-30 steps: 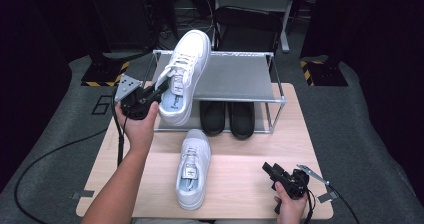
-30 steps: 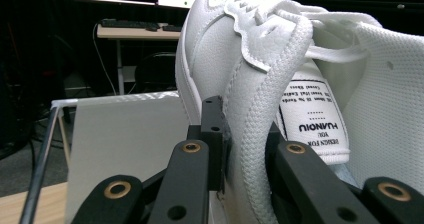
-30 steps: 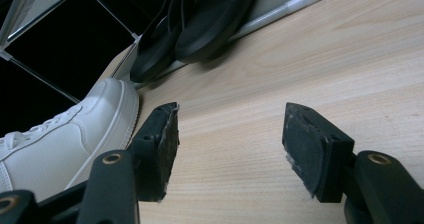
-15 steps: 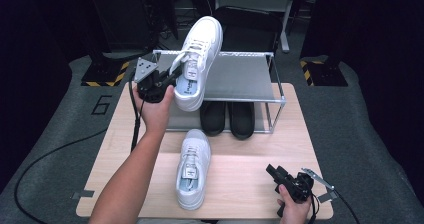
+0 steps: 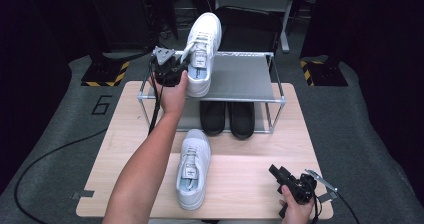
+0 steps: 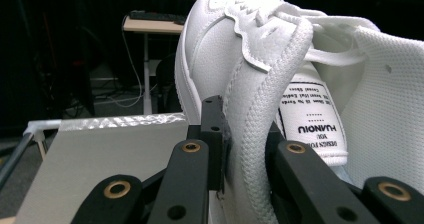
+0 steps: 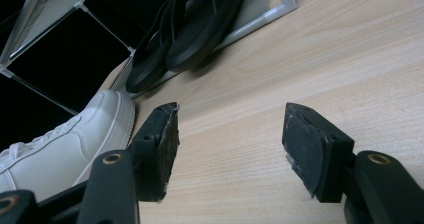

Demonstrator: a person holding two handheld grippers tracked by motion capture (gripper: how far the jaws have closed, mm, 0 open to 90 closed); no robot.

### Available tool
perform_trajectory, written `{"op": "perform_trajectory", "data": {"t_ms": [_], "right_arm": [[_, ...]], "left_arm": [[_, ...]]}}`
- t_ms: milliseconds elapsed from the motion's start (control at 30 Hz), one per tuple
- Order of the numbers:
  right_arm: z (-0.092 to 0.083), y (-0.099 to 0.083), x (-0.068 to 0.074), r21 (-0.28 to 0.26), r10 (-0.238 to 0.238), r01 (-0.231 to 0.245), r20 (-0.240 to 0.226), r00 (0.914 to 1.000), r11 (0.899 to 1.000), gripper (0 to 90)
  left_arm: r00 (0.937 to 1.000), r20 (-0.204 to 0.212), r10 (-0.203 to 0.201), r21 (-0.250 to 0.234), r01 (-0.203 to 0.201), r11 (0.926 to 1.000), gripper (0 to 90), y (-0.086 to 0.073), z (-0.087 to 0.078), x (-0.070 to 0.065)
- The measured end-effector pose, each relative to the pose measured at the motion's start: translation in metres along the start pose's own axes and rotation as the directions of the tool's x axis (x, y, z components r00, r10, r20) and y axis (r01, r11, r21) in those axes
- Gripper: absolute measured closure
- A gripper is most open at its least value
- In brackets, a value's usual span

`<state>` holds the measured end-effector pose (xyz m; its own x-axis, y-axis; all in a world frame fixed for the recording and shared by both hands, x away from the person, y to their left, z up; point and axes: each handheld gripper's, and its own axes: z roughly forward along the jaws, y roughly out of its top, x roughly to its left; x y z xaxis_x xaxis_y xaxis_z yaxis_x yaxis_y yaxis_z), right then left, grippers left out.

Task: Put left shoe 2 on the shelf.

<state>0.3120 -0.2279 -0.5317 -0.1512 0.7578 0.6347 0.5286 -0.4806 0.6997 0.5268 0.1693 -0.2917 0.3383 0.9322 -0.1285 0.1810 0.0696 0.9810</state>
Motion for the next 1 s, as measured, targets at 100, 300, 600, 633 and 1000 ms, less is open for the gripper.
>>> {"op": "perform_trajectory", "data": {"t_ms": [100,300,600,633,1000], "right_arm": [[0.001,-0.001,-0.001,0.006,0.005,-0.005,0.004,1.0,1.0,39.3],[0.001,-0.001,-0.001,0.004,0.013,-0.013,-0.006,0.9999,1.0,39.3],[0.002,-0.002,-0.003,0.011,0.009,-0.009,-0.001,1.0,1.0,39.2],[0.002,-0.002,-0.003,0.008,0.009,-0.009,-0.006,0.9999,1.0,39.3],[0.002,-0.002,-0.003,0.007,0.024,-0.024,-0.023,0.9994,1.0,39.3]], "left_arm": [[0.9999,-0.003,-0.017,0.002,0.017,0.9999,81.2,0.0,0.005,0.0],[0.9978,-0.006,-0.066,0.013,0.066,0.9977,81.1,-0.002,0.015,-0.004],[0.9968,-0.038,-0.07,0.047,0.072,0.9963,80.6,-0.002,0.029,-0.006],[0.9964,-0.04,-0.075,0.055,0.077,0.9955,80.6,-0.002,0.032,-0.006],[0.9904,-0.071,-0.118,0.139,0.127,0.9821,79.8,-0.012,0.05,-0.008]]}}
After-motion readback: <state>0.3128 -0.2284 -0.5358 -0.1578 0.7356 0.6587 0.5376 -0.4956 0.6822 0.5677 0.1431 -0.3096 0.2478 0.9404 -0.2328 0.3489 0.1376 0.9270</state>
